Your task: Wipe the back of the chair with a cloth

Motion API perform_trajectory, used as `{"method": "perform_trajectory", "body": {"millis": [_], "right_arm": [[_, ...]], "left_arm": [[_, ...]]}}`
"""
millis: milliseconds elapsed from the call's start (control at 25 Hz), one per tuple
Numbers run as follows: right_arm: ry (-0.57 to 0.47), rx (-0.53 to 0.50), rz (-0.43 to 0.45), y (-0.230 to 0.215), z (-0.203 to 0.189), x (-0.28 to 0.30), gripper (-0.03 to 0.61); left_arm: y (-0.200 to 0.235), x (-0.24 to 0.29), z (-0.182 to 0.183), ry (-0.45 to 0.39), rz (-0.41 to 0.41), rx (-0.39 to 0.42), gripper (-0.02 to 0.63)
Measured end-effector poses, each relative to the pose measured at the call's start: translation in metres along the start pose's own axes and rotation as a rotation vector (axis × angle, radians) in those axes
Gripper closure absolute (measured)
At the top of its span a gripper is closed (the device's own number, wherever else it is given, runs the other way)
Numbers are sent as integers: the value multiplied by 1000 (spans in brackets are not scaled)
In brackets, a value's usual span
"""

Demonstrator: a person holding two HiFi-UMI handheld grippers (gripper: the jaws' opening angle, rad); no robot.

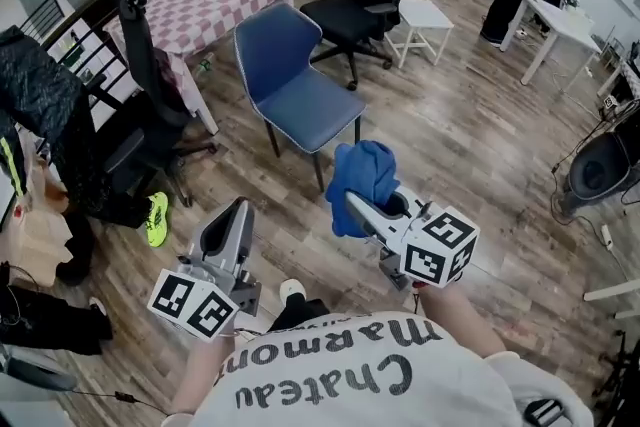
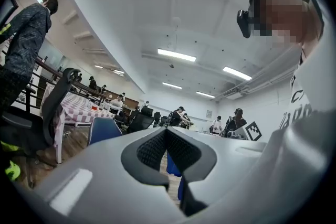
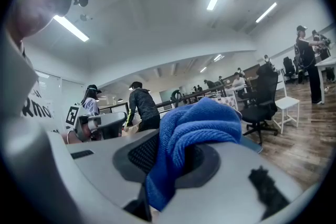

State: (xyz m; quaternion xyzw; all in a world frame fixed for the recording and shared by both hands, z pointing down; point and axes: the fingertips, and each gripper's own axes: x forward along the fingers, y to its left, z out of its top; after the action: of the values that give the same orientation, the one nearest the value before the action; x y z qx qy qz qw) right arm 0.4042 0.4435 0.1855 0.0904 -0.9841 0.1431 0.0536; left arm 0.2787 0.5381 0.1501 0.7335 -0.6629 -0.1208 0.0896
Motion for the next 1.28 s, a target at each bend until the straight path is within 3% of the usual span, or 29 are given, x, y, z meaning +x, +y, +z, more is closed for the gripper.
{"method": "perform_trajectory", "body": {"millis": [520, 720, 1280], "right_arm": [[-23, -12, -32, -14, 41, 126, 489], [-22, -28, -48, -16, 55, 154, 489], [39, -21, -84, -31, 49, 191, 489]], "left_arm": [[114, 36, 54, 7, -42, 17, 606], [140, 45, 69, 1, -59, 14, 606], [182, 57, 69, -4, -65, -32, 606]]}}
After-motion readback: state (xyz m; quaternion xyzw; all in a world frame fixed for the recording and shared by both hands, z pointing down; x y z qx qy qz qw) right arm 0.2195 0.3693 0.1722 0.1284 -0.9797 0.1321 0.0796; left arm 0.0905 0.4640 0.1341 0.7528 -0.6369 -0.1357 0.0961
